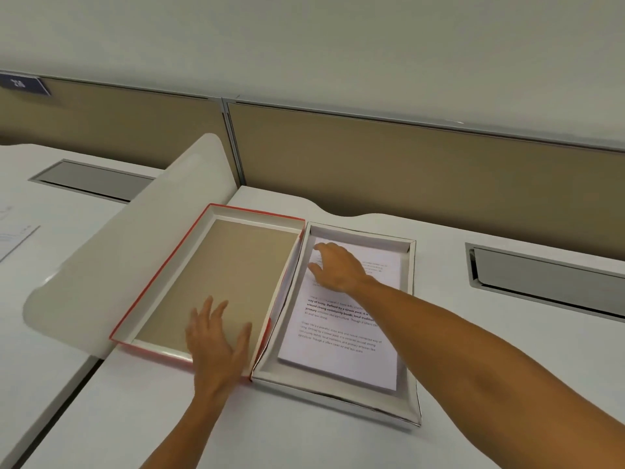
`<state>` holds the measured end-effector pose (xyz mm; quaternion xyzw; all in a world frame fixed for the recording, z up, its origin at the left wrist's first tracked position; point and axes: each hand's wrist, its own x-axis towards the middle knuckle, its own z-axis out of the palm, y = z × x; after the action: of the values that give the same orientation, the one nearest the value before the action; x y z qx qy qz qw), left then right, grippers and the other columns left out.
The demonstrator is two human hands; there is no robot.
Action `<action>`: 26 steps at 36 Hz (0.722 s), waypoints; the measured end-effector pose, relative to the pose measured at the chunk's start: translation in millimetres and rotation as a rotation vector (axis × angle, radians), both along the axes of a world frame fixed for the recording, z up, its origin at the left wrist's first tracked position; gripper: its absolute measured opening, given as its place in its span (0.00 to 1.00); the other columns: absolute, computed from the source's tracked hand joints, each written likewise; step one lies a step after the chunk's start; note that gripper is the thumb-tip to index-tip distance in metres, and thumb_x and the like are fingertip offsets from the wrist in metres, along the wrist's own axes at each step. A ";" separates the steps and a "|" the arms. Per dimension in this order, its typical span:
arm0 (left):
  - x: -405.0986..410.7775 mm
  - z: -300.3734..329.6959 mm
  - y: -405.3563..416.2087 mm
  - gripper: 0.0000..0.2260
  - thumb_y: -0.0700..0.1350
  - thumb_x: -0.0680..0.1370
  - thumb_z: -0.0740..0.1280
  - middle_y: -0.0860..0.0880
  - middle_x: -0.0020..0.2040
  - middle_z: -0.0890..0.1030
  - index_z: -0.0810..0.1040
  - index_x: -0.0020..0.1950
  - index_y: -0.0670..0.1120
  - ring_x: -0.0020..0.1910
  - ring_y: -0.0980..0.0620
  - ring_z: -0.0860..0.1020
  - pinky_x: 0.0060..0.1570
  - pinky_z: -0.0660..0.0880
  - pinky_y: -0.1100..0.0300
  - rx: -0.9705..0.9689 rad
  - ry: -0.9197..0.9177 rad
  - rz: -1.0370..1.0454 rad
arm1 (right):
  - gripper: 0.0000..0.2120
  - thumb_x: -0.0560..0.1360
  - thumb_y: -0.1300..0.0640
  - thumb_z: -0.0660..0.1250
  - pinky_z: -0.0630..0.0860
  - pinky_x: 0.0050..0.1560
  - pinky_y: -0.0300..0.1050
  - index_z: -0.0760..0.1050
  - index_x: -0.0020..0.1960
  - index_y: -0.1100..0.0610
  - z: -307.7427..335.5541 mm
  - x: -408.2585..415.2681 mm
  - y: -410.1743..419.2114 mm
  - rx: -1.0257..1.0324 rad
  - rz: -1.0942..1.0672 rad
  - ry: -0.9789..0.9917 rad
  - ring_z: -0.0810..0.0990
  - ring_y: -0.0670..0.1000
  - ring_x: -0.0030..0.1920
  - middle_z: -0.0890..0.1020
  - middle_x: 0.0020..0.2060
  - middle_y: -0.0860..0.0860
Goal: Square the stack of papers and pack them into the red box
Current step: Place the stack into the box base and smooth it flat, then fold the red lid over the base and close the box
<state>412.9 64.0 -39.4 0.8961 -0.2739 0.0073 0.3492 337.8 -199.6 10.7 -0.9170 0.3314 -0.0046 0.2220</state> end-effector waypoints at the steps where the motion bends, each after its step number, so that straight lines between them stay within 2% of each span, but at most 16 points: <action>1: 0.9 -1.9 5.2 0.28 0.53 0.76 0.68 0.39 0.77 0.63 0.69 0.72 0.42 0.78 0.36 0.54 0.73 0.56 0.35 0.002 0.037 0.112 | 0.26 0.81 0.48 0.63 0.72 0.68 0.56 0.67 0.76 0.56 1.5 3.9 8.7 0.001 0.018 -0.014 0.73 0.59 0.71 0.74 0.73 0.56; 3: 1.2 -3.5 13.2 0.31 0.49 0.75 0.72 0.38 0.78 0.59 0.64 0.74 0.41 0.77 0.34 0.52 0.73 0.54 0.35 0.025 0.117 0.297 | 0.26 0.80 0.48 0.64 0.72 0.67 0.56 0.68 0.75 0.56 5.6 11.7 25.7 0.013 0.056 -0.042 0.74 0.60 0.70 0.75 0.72 0.57; 7: 0.1 1.3 19.9 0.41 0.46 0.71 0.76 0.37 0.80 0.50 0.56 0.77 0.39 0.77 0.32 0.48 0.74 0.48 0.35 0.088 0.237 0.560 | 0.26 0.80 0.47 0.64 0.72 0.67 0.57 0.67 0.76 0.54 12.1 23.4 57.0 0.047 0.119 -0.060 0.73 0.59 0.71 0.73 0.74 0.56; 8: 0.8 2.4 21.5 0.44 0.45 0.71 0.76 0.37 0.80 0.49 0.53 0.78 0.38 0.77 0.31 0.50 0.74 0.50 0.36 0.064 0.296 0.623 | 0.26 0.80 0.47 0.64 0.72 0.68 0.57 0.67 0.76 0.53 13.5 25.3 63.6 0.053 0.133 -0.059 0.72 0.59 0.72 0.72 0.74 0.55; 10: 2.9 3.4 25.7 0.46 0.43 0.70 0.76 0.37 0.79 0.51 0.49 0.78 0.37 0.72 0.30 0.59 0.69 0.61 0.38 -0.008 0.421 0.740 | 0.27 0.80 0.48 0.64 0.72 0.68 0.57 0.66 0.76 0.53 15.8 28.2 75.0 0.068 0.160 -0.052 0.72 0.59 0.72 0.71 0.75 0.55; 12: 5.5 1.6 31.4 0.44 0.38 0.69 0.74 0.33 0.74 0.59 0.51 0.77 0.36 0.64 0.29 0.67 0.62 0.70 0.39 -0.097 0.533 0.806 | 0.27 0.80 0.48 0.64 0.71 0.69 0.57 0.65 0.77 0.54 18.7 29.3 84.3 0.085 0.183 -0.046 0.71 0.59 0.73 0.70 0.75 0.54; 14: 8.0 1.7 35.8 0.36 0.34 0.69 0.71 0.31 0.69 0.63 0.57 0.73 0.35 0.59 0.28 0.72 0.57 0.75 0.38 -0.146 0.607 0.820 | 0.27 0.80 0.49 0.65 0.71 0.69 0.57 0.64 0.77 0.54 21.8 29.4 91.5 0.102 0.190 -0.042 0.71 0.59 0.73 0.69 0.76 0.55; 16: 12.5 6.1 36.9 0.29 0.32 0.69 0.69 0.31 0.67 0.65 0.61 0.68 0.34 0.56 0.28 0.74 0.54 0.77 0.38 -0.142 0.632 0.821 | 0.27 0.81 0.50 0.65 0.71 0.69 0.56 0.64 0.77 0.54 24.9 29.1 97.5 0.129 0.185 -0.039 0.71 0.59 0.73 0.69 0.76 0.55; 19: 17.3 15.3 33.9 0.26 0.32 0.72 0.68 0.31 0.67 0.67 0.63 0.68 0.33 0.60 0.29 0.74 0.58 0.75 0.40 -0.135 0.677 0.868 | 0.26 0.81 0.51 0.64 0.70 0.69 0.55 0.63 0.77 0.54 29.2 28.9 104.8 0.183 0.175 -0.039 0.71 0.59 0.73 0.68 0.76 0.55; 22: 14.6 22.7 34.2 0.26 0.32 0.73 0.65 0.33 0.67 0.70 0.62 0.69 0.39 0.61 0.30 0.74 0.59 0.73 0.42 -0.313 0.713 0.895 | 0.26 0.81 0.52 0.64 0.71 0.69 0.55 0.63 0.77 0.54 34.2 29.0 112.0 0.226 0.167 -0.045 0.70 0.60 0.73 0.67 0.76 0.56; 26: 12.4 30.7 38.9 0.28 0.30 0.74 0.62 0.39 0.65 0.73 0.59 0.71 0.45 0.51 0.40 0.75 0.56 0.76 0.48 -0.706 0.782 0.845 | 0.28 0.81 0.52 0.65 0.71 0.69 0.55 0.61 0.78 0.53 43.3 29.7 121.7 0.256 0.155 -0.073 0.69 0.60 0.74 0.67 0.77 0.56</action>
<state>425.3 102.9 -8.7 0.6952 0.2656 -0.0926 0.6615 367.5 -77.9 54.0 -0.9033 0.2492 0.0217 0.3485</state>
